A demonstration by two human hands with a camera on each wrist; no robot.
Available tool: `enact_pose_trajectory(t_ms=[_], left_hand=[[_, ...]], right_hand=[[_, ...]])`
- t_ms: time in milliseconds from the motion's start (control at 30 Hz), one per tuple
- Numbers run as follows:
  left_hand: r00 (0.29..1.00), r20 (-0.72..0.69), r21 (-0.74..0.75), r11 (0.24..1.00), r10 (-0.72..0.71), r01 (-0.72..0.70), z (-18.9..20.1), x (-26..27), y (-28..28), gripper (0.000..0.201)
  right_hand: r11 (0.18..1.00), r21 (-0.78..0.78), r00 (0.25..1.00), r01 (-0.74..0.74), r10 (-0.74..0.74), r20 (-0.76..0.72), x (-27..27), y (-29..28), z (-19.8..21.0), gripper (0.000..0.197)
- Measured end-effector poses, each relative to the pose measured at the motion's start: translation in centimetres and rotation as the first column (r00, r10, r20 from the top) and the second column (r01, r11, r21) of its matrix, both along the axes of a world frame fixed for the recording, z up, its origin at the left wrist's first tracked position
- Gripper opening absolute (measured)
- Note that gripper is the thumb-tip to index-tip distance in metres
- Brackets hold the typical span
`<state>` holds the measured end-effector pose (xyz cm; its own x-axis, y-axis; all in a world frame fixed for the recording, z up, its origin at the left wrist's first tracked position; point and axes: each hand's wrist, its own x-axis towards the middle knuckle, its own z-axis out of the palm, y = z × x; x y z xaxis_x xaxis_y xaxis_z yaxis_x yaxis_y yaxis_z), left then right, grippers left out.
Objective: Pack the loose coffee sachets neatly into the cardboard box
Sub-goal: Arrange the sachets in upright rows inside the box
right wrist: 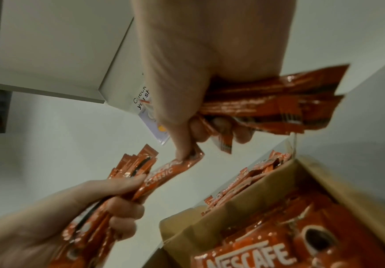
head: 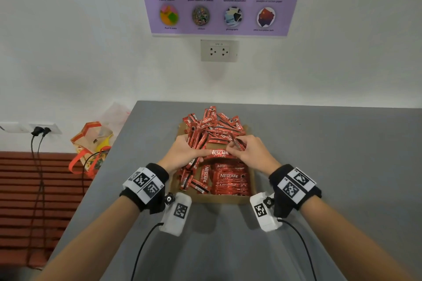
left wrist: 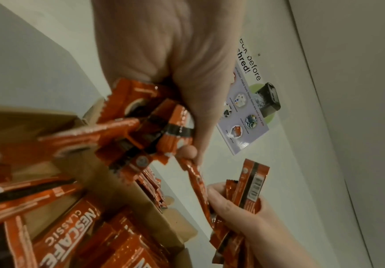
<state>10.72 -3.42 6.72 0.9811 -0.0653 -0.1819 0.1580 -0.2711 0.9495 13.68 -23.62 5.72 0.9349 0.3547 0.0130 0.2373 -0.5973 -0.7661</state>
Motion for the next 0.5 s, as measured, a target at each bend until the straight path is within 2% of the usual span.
enact_pose_trajectory(t_ms=[67,133,267,367,500], left_hand=[[0.99,-0.038,0.105,0.985,-0.133,0.136,0.0,0.1,-0.1,0.034],[0.979,-0.06,0.171,0.964,-0.197,0.204,-0.2,0.0,-0.5,0.029],[0.996,-0.015,0.19,0.978,-0.09,0.091,-0.6,0.2,-0.9,0.025],[0.998,0.024,0.147,0.988,-0.051,0.047,-0.4,0.3,-0.5,0.018],[0.999,0.016,0.102,0.994,-0.039,0.037,0.1,0.4,-0.4,0.016]], right_hand=[[1.0,-0.003,1.0,-0.002,0.002,0.009,0.1,-0.2,0.1,0.008],[1.0,-0.021,0.999,-0.014,0.014,0.031,0.0,-0.2,0.3,0.007],[0.996,-0.087,0.999,-0.012,0.016,0.05,-0.1,-0.3,1.2,0.007],[0.991,-0.13,0.999,-0.022,0.017,-0.035,0.1,-1.1,1.4,0.01],[0.995,-0.073,0.988,-0.069,0.059,-0.14,0.3,-1.7,1.3,0.009]])
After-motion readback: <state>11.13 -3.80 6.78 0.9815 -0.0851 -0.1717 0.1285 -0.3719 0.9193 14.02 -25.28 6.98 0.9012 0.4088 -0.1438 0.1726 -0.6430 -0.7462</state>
